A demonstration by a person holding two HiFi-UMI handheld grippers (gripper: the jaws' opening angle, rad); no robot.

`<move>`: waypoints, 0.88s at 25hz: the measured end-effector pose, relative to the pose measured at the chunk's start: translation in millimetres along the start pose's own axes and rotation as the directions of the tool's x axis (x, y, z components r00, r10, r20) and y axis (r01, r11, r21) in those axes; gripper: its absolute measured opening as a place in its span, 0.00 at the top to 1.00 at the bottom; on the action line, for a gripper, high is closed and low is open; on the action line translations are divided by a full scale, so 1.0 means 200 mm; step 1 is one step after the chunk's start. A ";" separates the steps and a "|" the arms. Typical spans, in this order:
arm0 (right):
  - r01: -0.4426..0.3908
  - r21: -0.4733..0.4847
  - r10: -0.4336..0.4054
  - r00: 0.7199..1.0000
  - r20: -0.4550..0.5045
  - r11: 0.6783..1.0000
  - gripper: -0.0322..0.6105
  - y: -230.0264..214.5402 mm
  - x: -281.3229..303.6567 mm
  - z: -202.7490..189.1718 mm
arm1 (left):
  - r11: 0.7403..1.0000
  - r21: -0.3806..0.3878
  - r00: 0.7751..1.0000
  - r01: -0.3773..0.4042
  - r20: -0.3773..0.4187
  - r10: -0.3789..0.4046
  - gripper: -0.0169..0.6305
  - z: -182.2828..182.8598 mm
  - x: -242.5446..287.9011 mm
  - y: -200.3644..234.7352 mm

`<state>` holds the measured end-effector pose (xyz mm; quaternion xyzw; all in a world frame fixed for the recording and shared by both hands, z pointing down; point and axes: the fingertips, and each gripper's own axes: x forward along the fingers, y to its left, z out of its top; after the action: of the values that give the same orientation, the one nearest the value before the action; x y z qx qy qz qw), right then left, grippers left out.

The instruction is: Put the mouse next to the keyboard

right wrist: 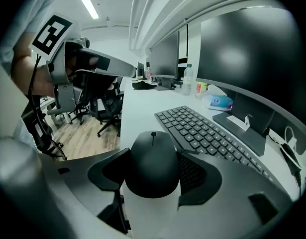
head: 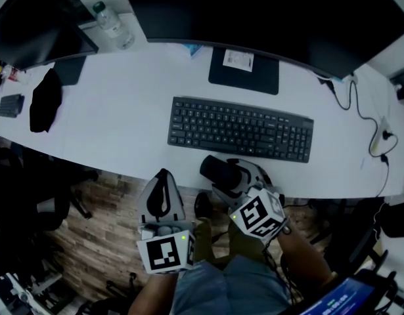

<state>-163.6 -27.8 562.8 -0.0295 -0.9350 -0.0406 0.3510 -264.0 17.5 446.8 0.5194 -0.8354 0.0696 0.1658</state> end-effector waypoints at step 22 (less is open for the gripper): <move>0.354 0.085 -0.364 0.905 0.218 0.931 0.48 -0.23 -0.66 0.60 | 0.981 0.132 0.944 0.142 0.279 -0.174 0.97 0.59 -0.09 -0.21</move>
<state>-146.1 -66.3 383.9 0.1464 -0.9593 -0.0805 0.2276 -243.3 -21.3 328.2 0.5978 -0.8010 0.0252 0.0183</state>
